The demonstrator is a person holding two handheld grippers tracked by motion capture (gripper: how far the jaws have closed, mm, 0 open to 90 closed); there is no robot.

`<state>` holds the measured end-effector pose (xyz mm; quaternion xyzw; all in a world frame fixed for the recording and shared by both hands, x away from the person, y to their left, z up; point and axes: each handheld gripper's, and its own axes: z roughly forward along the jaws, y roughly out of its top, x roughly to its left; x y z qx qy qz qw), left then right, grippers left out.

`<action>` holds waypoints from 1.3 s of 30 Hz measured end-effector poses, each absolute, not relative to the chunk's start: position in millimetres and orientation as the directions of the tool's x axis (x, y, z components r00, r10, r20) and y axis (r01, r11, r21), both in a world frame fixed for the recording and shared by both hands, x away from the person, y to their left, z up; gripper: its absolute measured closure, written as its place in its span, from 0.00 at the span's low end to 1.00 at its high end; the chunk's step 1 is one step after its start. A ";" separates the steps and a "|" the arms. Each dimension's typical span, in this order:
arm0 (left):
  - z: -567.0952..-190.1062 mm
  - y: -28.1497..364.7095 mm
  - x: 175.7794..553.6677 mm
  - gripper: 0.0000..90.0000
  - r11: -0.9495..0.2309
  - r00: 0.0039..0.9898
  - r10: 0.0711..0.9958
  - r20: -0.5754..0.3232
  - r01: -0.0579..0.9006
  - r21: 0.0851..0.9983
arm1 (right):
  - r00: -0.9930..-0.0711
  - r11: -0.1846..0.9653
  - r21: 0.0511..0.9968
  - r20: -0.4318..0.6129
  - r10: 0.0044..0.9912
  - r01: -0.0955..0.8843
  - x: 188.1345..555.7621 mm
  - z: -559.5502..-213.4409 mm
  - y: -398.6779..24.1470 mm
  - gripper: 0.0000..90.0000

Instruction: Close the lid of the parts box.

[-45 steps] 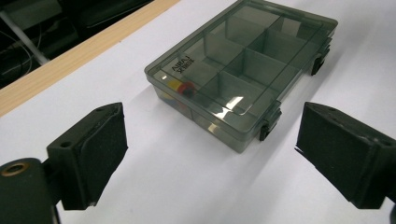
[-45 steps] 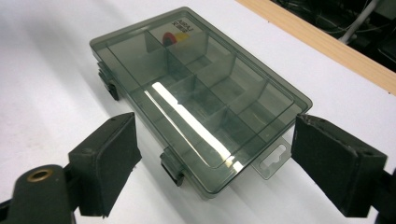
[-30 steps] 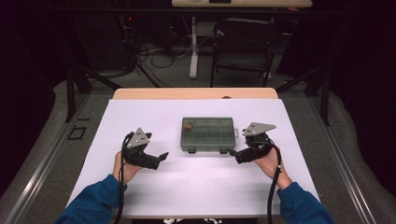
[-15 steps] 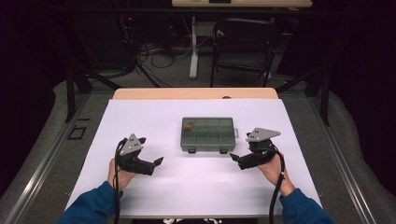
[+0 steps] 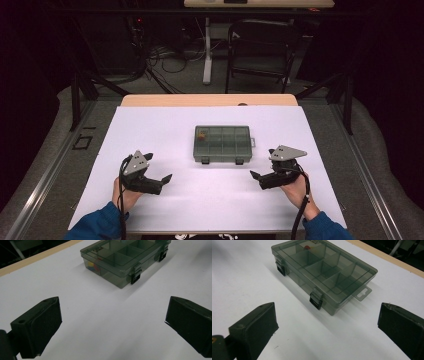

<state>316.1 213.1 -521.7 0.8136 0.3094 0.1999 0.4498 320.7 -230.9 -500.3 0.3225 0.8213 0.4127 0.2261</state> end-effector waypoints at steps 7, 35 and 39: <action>-528.5 219.5 308.2 0.00 -0.394 0.724 0.689 0.036 0.333 0.857 | -0.685 0.448 0.824 -0.104 0.721 0.346 312.5 -505.9 -231.8 0.01; -551.1 234.0 269.7 0.00 -0.368 0.698 0.715 0.040 0.327 0.871 | -0.643 0.385 0.873 -0.114 0.758 0.299 266.7 -534.6 -250.5 0.01; -553.1 233.5 265.7 0.00 -0.373 0.694 0.717 0.061 0.307 0.876 | -0.636 0.381 0.884 -0.133 0.760 0.271 259.4 -535.7 -253.1 0.00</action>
